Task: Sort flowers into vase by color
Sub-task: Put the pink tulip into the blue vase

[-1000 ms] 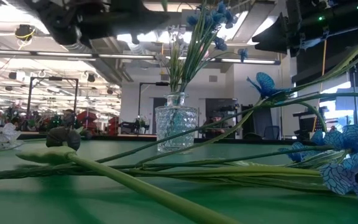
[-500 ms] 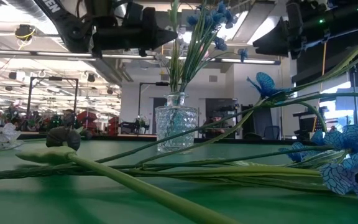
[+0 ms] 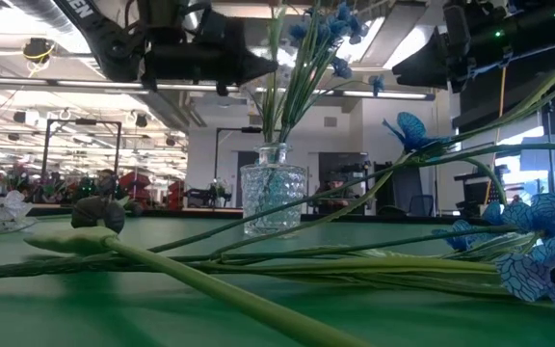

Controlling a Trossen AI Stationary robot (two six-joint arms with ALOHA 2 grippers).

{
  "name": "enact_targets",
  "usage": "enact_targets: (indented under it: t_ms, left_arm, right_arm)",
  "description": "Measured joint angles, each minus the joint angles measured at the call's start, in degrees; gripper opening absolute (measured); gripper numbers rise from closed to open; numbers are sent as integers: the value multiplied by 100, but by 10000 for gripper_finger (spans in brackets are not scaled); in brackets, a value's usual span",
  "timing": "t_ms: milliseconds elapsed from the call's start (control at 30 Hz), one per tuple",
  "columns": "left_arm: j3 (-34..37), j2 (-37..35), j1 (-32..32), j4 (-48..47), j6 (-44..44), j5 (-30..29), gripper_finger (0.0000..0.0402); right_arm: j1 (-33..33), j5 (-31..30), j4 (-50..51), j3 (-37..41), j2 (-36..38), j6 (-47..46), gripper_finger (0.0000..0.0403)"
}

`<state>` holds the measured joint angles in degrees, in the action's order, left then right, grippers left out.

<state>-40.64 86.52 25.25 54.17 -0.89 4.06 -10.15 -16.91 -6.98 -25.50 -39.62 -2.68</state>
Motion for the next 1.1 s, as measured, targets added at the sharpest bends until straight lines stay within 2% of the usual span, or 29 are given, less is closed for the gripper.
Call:
enact_targets:
  t_ms: [200, 667, 767, 1100]
  left_arm:
    - [0, 0, 94, -523, -35, -66, 0]
    - [0, 0, 98, -924, -206, -161, 3]
    - [1, 0, 98, -1072, -321, -397, 20]
    - [2, -37, 35, -1685, -409, -475, 108]
  right_arm:
    - [0, -30, -2, 0, 0, 0, 209]
    - [1, -42, -62, 0, -1, -5, 209]
    - [2, -42, -63, 0, -2, -36, 209]
    - [2, -42, -63, 0, -1, -53, 209]
